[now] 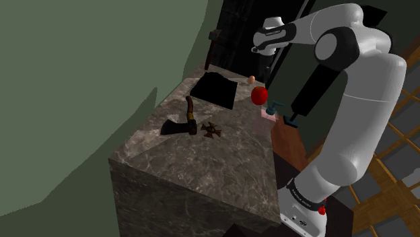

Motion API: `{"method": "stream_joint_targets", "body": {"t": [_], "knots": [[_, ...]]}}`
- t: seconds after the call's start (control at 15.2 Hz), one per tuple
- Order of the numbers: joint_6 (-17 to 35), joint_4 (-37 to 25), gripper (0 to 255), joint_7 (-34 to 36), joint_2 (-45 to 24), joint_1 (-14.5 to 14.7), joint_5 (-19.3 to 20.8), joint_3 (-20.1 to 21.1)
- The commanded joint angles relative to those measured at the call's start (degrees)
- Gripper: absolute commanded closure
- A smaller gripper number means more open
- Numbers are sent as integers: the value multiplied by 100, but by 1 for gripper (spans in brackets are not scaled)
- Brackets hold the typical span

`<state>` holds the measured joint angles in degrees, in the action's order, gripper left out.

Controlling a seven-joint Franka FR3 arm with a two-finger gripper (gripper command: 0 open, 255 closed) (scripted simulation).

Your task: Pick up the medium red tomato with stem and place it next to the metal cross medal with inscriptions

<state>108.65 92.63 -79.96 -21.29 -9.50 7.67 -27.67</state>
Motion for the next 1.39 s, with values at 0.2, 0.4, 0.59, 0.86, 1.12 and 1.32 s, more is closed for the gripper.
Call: {"method": "stream_joint_targets", "body": {"t": [0.2, 0.4, 0.59, 0.86, 1.12, 1.32], "knots": [[358, 257, 0, -31, -92, -62, -19, -3], [469, 338, 0, -35, -121, -80, -26, -4], [469, 337, 0, -35, -121, -80, -26, -4], [469, 337, 255, -35, -121, -79, -26, -4], [469, 337, 255, -35, -121, -79, -26, -4], [468, 337, 255, -35, -121, -79, -26, -4]]}}
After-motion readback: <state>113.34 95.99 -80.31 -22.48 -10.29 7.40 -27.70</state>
